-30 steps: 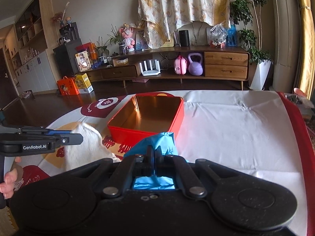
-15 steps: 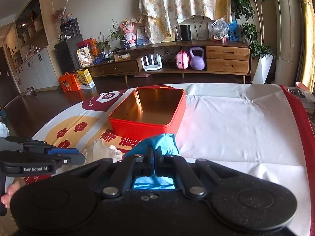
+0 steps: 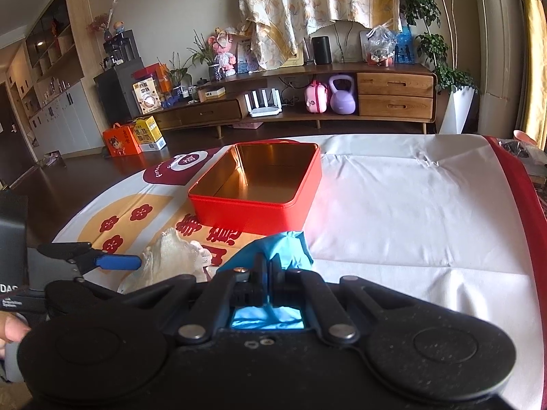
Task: Organize soft objects
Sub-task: 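Close the left tool on the white mesh cloth and lift it, then carry the mesh cloth into the red tin while the right tool drops the gloves beside it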
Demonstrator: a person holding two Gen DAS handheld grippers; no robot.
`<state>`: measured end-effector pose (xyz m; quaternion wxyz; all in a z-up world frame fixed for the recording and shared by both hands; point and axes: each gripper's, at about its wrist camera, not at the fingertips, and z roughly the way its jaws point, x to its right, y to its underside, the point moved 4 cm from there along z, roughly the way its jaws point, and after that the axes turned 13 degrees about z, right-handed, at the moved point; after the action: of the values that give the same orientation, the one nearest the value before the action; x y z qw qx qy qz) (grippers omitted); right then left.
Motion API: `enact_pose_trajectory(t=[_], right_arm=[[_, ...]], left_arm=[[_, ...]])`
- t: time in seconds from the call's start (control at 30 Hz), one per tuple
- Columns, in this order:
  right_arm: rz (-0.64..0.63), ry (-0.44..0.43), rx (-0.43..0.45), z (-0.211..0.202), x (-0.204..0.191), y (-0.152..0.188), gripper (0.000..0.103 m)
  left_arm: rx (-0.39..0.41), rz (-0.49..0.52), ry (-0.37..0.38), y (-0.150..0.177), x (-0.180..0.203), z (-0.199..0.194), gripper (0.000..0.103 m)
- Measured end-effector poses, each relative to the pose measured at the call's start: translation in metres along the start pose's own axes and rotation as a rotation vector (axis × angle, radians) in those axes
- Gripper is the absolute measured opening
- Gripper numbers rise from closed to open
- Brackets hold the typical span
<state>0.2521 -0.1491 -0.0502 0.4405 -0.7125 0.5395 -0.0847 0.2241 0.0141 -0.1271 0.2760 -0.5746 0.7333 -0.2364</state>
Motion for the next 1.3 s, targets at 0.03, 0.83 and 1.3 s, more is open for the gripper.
enact_pose_trajectory(t=[0.03,0.83,1.3], right_arm=[[0.002,0.0,-0.004,0.0,0.001,0.0,0.001],[-0.013,-0.015,0.013,0.001,-0.006,-0.015,0.001],[-0.077,-0.058,0.023,0.032,-0.036,-0.08,0.001]], left_arm=[[-0.001,0.014,-0.007,0.0,0.002,0.003,0.089],[0.115,-0.075,0.014,-0.018,-0.039,-0.028,0.015],[0.167,-0.008,0.024,-0.094,-0.07,-0.035,0.015]])
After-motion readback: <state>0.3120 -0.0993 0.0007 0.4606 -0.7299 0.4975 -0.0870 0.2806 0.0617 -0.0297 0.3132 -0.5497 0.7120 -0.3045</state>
